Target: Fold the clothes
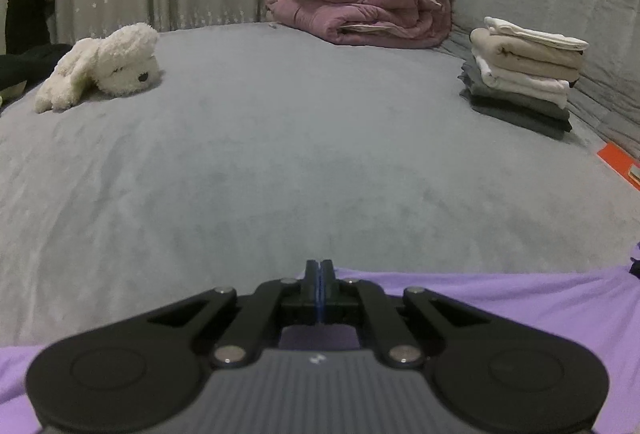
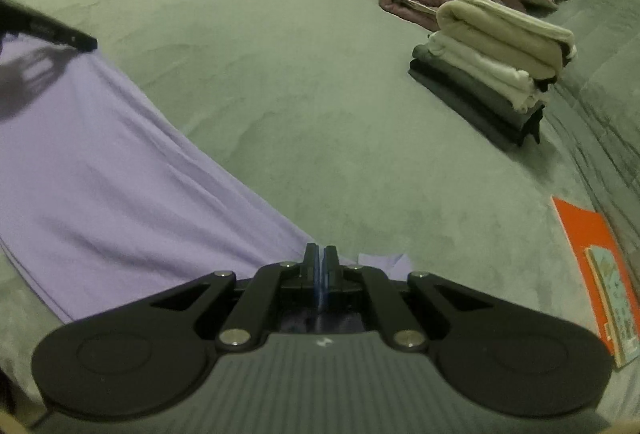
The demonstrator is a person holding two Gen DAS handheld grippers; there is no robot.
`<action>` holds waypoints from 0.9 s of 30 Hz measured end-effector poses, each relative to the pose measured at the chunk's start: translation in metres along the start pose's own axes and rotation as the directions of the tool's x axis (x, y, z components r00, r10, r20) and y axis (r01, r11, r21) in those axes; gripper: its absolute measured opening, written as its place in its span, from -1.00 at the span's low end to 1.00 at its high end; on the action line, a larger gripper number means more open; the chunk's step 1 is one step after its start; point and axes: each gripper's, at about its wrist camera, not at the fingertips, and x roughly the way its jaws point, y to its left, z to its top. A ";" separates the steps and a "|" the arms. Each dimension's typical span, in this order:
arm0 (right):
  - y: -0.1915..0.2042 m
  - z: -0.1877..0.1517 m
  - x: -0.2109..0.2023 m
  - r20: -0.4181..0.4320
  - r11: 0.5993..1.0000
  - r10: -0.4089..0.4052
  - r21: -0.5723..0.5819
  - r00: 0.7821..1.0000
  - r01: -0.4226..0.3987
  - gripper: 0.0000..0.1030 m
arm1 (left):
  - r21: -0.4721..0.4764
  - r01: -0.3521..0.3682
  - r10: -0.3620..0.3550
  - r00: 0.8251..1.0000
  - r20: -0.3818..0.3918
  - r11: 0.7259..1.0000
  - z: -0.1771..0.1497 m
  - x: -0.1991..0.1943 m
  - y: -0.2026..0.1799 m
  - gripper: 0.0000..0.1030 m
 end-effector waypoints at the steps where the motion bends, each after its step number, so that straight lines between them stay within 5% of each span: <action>1: -0.001 0.001 -0.001 0.001 1.000 0.003 0.009 1.000 -0.003 -0.96 | -0.003 -0.001 0.001 1.000 -0.002 1.000 0.000 -0.001 0.000 -0.97; 4: -0.006 0.004 -0.004 0.003 0.999 0.011 0.036 1.000 -0.011 -0.75 | -0.008 -0.002 0.002 1.000 -0.005 1.000 0.002 -0.005 -0.001 -0.85; 9: -0.012 0.009 -0.008 0.007 0.995 0.030 0.090 1.000 -0.031 -0.68 | -0.024 -0.012 0.012 1.000 0.009 1.000 0.004 -0.015 0.002 -0.53; 11: -0.013 0.013 -0.008 0.012 0.993 0.045 0.113 0.999 -0.046 -0.48 | -0.044 -0.015 0.015 1.000 0.007 0.999 0.004 -0.019 0.006 -0.50; 15: -0.007 0.021 -0.016 0.044 0.984 0.116 0.131 0.992 -0.121 -0.43 | -0.091 -0.039 0.037 0.999 -0.022 0.995 0.003 -0.029 0.014 -0.49; 27: 0.062 0.038 -0.027 0.062 0.927 0.376 -0.011 0.925 -0.376 -0.43 | -0.086 -0.087 0.084 0.996 -0.039 0.992 -0.029 -0.084 0.037 -0.49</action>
